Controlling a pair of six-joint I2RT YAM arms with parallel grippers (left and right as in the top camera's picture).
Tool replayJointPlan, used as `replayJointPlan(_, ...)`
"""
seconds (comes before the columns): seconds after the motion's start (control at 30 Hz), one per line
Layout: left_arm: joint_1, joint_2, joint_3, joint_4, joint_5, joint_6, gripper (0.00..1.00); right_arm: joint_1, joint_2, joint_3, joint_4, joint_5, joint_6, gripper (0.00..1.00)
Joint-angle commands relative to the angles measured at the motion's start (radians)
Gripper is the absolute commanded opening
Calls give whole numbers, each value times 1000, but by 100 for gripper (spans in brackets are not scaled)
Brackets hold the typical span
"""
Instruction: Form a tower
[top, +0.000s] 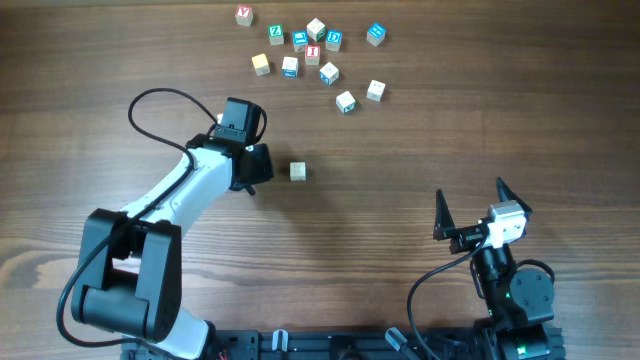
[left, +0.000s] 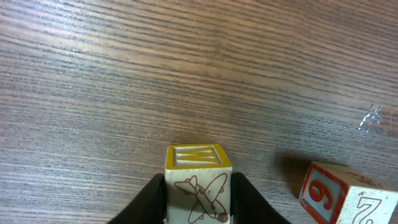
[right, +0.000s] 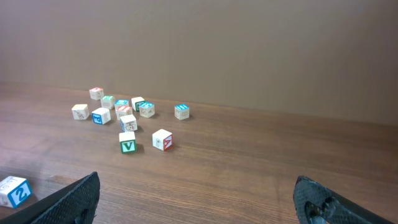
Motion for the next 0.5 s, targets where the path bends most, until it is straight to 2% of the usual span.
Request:
replayJointPlan(0.0, -3, -26, 34, -2, 9, 6, 21, -4, -5, -1, 5, -13, -5, 100)
replayJointPlan(0.17, -17, -41, 255, -159, 53, 5, 21, -4, -5, -1, 5, -13, -5, 100)
replayJointPlan(0.47, -172, -39, 240, -183, 56, 5, 18, -4, -5, -1, 5, -13, -5, 100)
